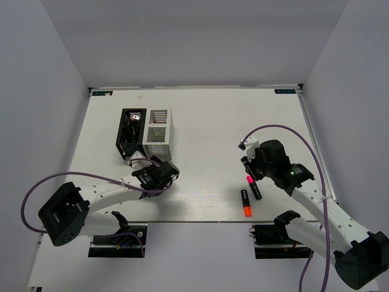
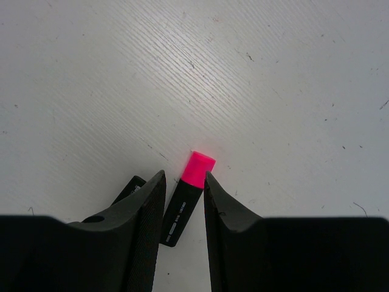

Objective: Sort the stationery into containers
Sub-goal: Pick up the pen from the center of the board.

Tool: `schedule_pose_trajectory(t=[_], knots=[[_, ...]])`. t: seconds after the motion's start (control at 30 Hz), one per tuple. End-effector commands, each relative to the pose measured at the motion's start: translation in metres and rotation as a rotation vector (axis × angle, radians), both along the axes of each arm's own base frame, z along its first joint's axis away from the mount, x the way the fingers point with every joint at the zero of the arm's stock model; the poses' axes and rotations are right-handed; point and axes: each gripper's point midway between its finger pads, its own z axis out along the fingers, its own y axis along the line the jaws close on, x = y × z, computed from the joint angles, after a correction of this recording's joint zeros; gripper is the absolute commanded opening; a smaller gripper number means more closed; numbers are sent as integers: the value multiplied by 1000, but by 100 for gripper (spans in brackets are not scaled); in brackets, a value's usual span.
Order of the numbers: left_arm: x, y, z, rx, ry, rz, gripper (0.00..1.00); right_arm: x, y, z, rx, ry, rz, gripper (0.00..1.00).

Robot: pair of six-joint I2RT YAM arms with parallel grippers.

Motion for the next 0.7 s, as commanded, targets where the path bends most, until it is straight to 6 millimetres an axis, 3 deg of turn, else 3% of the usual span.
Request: schedule_pose_trajectory(t=[0.0, 0.2, 0.33, 0.67], knots=[[19, -9, 15, -51, -106, 45, 82, 1, 2, 3, 18, -19, 5, 36], [14, 4, 9, 32, -16, 132, 79, 2, 1, 6, 22, -25, -2, 36], [19, -3, 14, 55, 3, 145, 79, 2, 1, 6, 23, -28, -1, 36], [20, 2, 5, 116, 34, 184, 73, 1, 2, 10, 33, -40, 0, 36]])
